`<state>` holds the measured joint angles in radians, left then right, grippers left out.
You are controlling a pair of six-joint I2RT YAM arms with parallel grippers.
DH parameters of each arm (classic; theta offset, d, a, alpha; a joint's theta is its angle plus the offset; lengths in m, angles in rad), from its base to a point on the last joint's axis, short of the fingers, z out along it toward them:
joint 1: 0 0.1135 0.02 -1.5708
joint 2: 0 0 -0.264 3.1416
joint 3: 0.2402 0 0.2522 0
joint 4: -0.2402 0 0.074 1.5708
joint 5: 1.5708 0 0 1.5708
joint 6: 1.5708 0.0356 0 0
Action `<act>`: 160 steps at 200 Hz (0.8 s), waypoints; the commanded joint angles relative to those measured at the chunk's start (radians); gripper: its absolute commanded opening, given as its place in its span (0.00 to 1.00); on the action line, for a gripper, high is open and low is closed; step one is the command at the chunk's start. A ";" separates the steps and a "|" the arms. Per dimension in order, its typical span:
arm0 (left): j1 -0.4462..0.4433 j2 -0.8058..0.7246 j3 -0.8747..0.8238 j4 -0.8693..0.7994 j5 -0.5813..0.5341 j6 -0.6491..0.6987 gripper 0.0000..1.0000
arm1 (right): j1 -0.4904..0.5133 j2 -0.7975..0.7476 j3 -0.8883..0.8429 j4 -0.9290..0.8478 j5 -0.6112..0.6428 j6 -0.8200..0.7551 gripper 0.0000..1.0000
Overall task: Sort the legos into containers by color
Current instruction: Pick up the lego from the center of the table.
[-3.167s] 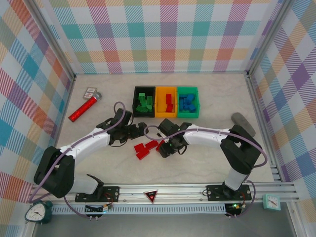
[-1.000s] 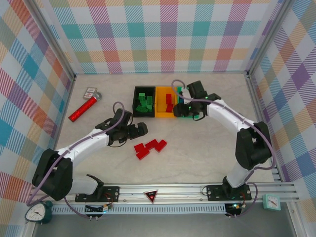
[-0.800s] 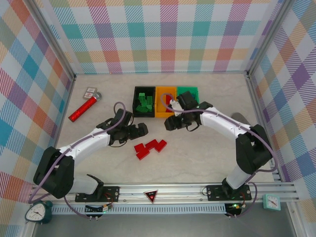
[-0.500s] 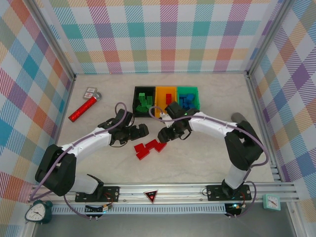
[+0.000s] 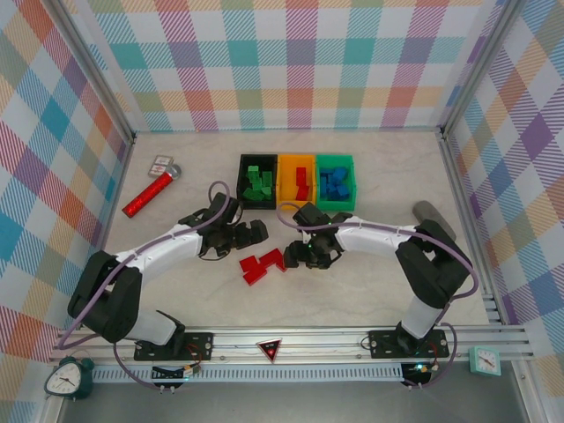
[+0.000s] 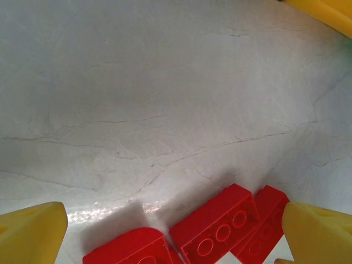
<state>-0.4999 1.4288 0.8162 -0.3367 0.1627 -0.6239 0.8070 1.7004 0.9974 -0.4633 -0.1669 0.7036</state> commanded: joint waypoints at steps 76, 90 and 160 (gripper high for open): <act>-0.012 -0.031 0.001 0.008 0.029 0.015 1.00 | 0.096 0.177 0.181 -0.070 0.198 0.207 0.70; -0.012 -0.046 0.001 -0.015 0.019 0.029 1.00 | 0.098 0.204 0.212 -0.110 0.229 0.181 0.68; -0.009 -0.085 -0.022 -0.043 -0.018 0.044 1.00 | 0.076 0.142 0.173 -0.184 0.315 0.057 0.52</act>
<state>-0.5037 1.3548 0.8154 -0.3630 0.1577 -0.5934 0.9005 1.8709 1.2030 -0.5900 0.0769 0.8215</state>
